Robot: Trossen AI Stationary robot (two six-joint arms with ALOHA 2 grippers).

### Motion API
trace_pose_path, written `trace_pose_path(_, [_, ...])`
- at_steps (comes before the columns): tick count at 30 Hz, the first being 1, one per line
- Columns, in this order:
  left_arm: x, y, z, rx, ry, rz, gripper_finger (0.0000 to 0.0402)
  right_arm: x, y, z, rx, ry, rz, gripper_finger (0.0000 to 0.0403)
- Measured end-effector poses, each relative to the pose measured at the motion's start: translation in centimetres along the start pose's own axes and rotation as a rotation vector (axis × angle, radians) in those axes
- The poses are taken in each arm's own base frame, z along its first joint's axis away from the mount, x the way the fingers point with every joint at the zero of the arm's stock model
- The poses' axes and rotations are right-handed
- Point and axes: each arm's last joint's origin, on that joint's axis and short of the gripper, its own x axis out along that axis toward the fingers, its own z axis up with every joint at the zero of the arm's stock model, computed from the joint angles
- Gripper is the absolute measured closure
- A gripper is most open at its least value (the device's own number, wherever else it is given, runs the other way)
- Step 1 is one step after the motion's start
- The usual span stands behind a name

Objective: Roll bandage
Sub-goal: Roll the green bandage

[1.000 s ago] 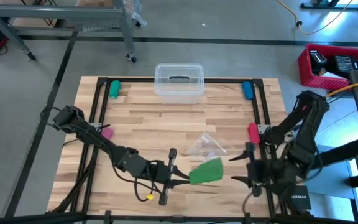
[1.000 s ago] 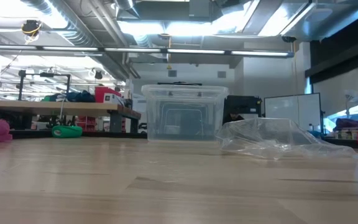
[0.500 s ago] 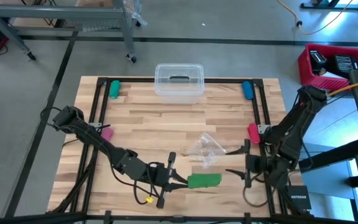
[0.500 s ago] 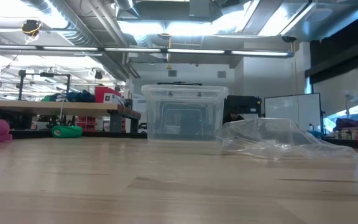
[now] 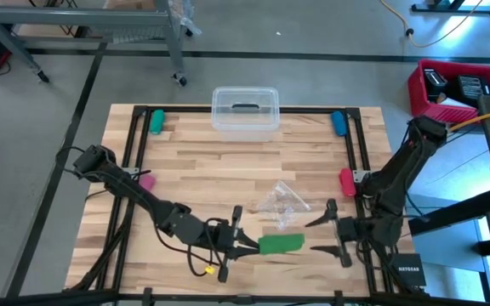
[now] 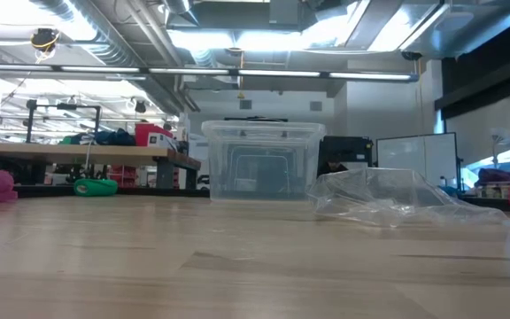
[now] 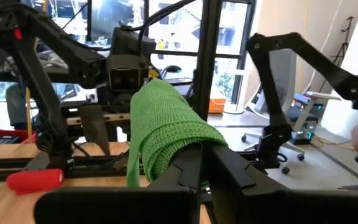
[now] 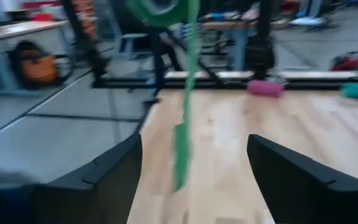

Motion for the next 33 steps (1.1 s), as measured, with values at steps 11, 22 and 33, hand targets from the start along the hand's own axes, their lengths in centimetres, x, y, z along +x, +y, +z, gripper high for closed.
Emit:
trace_pose_path(11, [0.4,0.8,-0.2,-0.03,0.01,0.023,0.0391,3.8,-1.3,0.2,-0.028,-0.063,-0.024,0.015])
trace_pose_path(22, [0.3,0.3,0.5,-0.054,-0.055,-0.125,0.0391,5.1,-2.8,1.0,-0.261,-0.093,-0.167,0.0387])
trace_pose_path(33, [0.3,-0.1,0.9,-0.078,-0.078,-0.263,0.0391,6.1,-4.5,3.8,-0.444,-0.228,-0.3,0.0398])
